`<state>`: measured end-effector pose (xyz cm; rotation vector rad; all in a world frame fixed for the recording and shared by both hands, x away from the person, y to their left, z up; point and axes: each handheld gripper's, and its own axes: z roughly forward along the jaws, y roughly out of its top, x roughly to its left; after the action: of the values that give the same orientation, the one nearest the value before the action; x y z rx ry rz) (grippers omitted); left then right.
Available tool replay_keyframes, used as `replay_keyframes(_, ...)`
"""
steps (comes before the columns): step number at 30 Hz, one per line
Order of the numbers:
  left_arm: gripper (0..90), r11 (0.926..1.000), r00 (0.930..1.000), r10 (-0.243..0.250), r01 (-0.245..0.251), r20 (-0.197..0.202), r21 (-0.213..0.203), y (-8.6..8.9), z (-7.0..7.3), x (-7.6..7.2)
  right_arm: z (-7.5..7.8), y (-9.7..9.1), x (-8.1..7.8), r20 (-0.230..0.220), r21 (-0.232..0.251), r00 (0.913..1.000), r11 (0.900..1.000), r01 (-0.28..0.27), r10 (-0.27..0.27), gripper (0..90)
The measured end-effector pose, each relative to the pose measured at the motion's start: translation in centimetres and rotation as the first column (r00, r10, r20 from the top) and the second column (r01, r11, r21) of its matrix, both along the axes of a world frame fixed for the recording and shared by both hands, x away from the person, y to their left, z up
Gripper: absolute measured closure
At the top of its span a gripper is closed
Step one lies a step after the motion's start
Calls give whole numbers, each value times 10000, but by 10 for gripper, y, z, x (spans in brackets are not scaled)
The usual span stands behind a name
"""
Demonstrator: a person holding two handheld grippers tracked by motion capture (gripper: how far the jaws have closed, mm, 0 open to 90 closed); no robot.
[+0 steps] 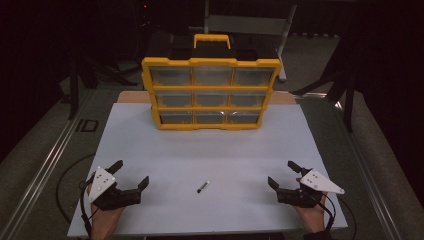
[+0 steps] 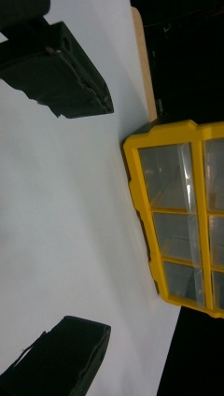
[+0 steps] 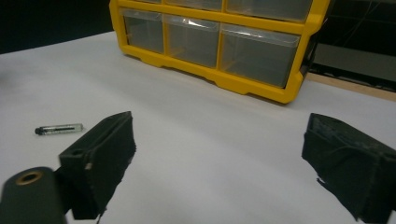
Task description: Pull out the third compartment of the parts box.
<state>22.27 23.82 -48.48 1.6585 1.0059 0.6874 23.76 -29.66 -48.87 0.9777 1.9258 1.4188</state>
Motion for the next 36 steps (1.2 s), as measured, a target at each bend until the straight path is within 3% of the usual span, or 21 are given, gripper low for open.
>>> replay_keyframes(8,0,9998,9998,194,-194,-51,-37,0,-2,0,1,3,-1,14,34,10000,10000,-51,51,88)
replay_keyframes(16,0,9996,9995,277,-277,-124,42,-1,-4,1,2,4,2,-39,380,10000,9993,-46,47,88)
replay_keyframes(26,0,9997,9995,207,-202,-254,167,-3,-7,3,14,12,6,-275,561,9993,9981,-238,254,90)
replay_keyframes(34,0,9996,9994,209,-203,-292,217,-5,-7,4,20,16,10,-280,434,9993,9988,-224,236,90)
replay_keyframes(36,0,9996,9994,210,-204,-277,196,-4,-7,3,21,20,11,-179,197,9996,9996,-213,216,89)
